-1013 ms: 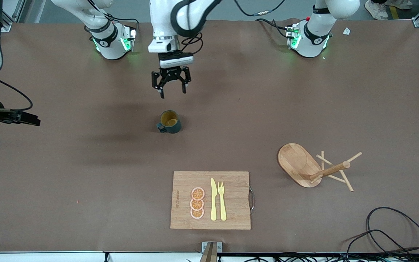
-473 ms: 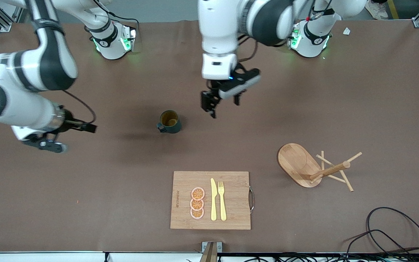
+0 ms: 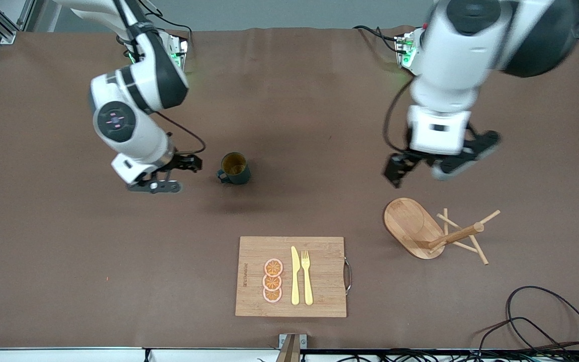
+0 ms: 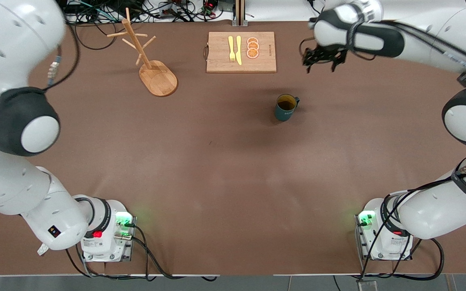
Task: Transfer cup from left to right arm and place
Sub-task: 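Raise the left gripper while the right gripper grasps the teal mug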
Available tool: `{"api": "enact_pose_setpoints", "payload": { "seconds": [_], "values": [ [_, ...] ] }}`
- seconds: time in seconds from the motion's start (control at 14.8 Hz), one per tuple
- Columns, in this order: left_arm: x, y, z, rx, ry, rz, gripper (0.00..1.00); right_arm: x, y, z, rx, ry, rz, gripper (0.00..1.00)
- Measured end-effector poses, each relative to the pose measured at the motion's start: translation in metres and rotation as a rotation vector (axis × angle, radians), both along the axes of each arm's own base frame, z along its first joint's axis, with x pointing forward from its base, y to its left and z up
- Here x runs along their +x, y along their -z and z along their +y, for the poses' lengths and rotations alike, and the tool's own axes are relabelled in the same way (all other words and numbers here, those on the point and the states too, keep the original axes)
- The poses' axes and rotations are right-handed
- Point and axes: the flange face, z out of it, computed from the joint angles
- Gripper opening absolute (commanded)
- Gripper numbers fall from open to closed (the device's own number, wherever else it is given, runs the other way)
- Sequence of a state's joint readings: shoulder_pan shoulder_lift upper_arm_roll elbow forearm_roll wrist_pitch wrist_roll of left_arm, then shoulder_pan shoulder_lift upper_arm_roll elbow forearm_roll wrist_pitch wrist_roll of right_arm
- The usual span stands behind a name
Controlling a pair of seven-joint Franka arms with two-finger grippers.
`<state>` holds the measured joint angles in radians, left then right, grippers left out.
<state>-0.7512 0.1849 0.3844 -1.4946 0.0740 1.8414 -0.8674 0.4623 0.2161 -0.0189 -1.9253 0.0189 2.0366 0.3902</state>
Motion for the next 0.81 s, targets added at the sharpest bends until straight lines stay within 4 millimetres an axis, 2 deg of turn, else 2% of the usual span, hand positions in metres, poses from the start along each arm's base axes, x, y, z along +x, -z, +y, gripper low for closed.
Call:
{"api": "enact_pose_setpoints", "payload": {
  "seconds": [0.14,0.27,0.68,0.81],
  "values": [
    [0.003,-0.018,0.054,0.017,0.072,0.033,1.00,-0.018,0.013,0.035,0.026,-0.112,-0.043,1.00],
    [-0.001,-0.030,0.096,0.035,0.135,0.082,1.00,-0.026,0.028,0.050,0.046,-0.221,-0.071,1.00],
    [-0.018,-0.051,0.185,0.055,0.321,0.193,1.00,-0.023,0.079,0.050,0.055,-0.510,-0.046,0.95],
    [-0.022,-0.051,0.196,0.048,0.357,0.222,1.00,-0.022,0.087,0.053,0.059,-0.552,-0.048,0.95]
  ]
}}
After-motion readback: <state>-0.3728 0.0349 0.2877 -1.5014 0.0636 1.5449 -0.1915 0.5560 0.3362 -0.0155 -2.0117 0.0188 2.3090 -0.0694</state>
